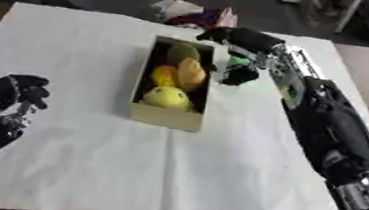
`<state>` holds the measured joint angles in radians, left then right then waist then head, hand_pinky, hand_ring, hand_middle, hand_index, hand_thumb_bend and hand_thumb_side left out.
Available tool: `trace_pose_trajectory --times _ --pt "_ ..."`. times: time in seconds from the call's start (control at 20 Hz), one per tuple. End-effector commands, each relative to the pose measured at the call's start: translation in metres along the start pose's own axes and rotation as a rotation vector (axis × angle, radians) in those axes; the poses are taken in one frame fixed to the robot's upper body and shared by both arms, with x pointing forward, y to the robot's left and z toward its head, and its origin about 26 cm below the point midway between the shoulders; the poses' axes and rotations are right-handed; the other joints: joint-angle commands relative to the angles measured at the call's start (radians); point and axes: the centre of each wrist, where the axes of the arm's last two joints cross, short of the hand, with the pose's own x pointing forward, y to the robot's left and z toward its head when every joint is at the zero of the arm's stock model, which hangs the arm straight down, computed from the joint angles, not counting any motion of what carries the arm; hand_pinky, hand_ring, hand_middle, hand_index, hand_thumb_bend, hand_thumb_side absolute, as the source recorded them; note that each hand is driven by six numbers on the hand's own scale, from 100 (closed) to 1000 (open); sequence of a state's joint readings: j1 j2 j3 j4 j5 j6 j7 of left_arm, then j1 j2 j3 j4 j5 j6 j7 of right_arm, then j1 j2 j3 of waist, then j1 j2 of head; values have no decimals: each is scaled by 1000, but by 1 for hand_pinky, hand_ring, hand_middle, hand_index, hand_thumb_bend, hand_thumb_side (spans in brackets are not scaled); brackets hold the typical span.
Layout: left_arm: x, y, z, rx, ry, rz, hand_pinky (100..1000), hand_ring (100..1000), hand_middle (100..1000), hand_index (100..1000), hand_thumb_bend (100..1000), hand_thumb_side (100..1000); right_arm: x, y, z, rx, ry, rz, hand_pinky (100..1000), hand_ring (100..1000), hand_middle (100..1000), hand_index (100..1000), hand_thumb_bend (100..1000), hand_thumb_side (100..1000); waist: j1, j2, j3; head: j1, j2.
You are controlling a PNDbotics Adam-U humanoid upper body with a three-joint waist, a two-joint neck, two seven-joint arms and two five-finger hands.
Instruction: Pick up objects on the table and place them in the box.
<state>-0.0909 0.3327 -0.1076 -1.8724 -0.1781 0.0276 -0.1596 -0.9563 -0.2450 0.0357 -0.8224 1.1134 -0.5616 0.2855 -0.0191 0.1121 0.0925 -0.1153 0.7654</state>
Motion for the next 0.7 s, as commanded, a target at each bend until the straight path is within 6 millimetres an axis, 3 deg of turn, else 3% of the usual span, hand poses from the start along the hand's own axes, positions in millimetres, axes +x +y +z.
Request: trace_pose_trajectory --times 0.05,0.2,0.35,0.7 --pt "3 2 -2 -1 -16 -6 770 592 600 771 100 647 -30 -15 19 -57 137 -23 885 910 932 994 100 524 6 -8 5 -4 5" --pt "5 0 -4 -9 -25 0 772 592 600 771 100 650 -47 -3 30 -93 253 -103 918 954 953 1000 100 597 7 -4 24 -22 5" --pt "6 -1 -5 -11 -32 3 773 593 600 771 100 651 -56 10 37 -105 342 -144 960 1000 971 1000 101 616 8 2 46 -43 5" --pt "7 -1 -6 -11 -36 4 775 593 601 771 100 653 -57 32 39 -122 478 -147 982 1000 972 1000 119 635 10 10 68 -58 3"
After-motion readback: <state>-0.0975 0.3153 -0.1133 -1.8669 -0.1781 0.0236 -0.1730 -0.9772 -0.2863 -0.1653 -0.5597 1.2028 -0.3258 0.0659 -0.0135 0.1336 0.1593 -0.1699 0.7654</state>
